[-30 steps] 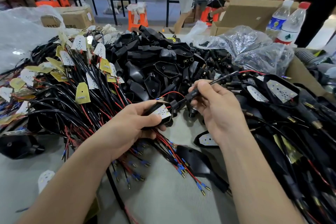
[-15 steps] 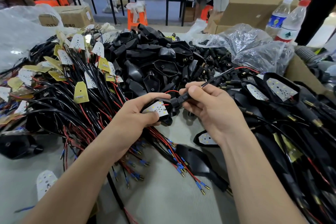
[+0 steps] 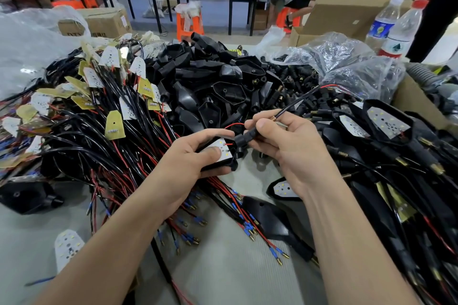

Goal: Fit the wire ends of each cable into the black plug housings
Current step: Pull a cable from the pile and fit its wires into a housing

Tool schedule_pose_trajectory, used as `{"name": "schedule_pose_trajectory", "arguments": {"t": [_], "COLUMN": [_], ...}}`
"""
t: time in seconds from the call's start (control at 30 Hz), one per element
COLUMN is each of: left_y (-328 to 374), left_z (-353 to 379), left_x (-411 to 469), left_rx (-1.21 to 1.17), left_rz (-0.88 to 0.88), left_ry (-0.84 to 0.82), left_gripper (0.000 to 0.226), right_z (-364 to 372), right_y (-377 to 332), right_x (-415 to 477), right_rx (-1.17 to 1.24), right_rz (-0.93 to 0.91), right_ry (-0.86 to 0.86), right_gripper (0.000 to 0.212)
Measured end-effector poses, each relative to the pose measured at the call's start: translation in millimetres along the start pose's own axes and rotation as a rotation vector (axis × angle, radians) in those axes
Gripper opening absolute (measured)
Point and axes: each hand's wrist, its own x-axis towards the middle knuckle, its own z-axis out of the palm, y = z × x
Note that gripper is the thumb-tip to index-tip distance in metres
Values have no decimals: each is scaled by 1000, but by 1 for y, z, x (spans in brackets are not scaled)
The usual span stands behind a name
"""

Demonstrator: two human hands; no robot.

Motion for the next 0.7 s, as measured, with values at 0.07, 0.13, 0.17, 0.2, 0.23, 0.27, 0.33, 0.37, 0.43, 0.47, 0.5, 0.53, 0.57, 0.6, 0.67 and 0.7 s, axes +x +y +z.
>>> {"name": "schedule_pose_trajectory", "arguments": {"t": [0.07,0.13,0.17,0.2,0.23,0.27,0.33,0.37,0.43,0.47,0.5,0.53,0.57,0.6,0.67,0.7], "left_y": [1,0,0,-1,-2,-2,-1,-1,0,0,-1,-1,-1,-1,0,1], "left_z": [1,3,5,7,9,10,11,11,11,10,10,10,9,9,9,9], "left_x": [0,0,-1,-2,-2,-2,-3,-3,-4,-5,-5,-5,-5,-5,-3,-2], "left_rx": [58,84,69,45,22,5,-10,-10,-11,-13,-16,-19,-20,-18,-22,-40], "left_rz": [22,44,47,48,46,43,36,33,27,24,21,17,15,17,19,11], "left_ry": [4,7,6,8,13,18,28,32,35,38,42,47,53,55,51,53], "left_gripper": [42,43,44,44,44,44,42,41,40,40,40,40,39,37,32,29], "right_z": [2,5,7,9,10,10,9,9,9,10,11,11,11,11,12,13], "right_y": [1,3,4,5,6,5,4,3,4,5,6,6,6,6,4,3], "right_x": [0,0,0,0,-1,-1,-1,-1,-3,-4,-4,-5,-5,-5,-5,-5], "right_rx": [4,21,25,22,16,14,36,38,-9,-36,-56,-75,-98,-119,-139,-144], "right_rz": [-4,13,23,30,35,42,67,78,86,84,81,76,68,60,33,4], "right_ry": [9,30,33,29,22,16,3,-5,-27,-38,-44,-47,-50,-52,-47,-29], "right_gripper": [15,15,15,14,12,11,11,11,9,8,7,8,9,11,12,11]}}
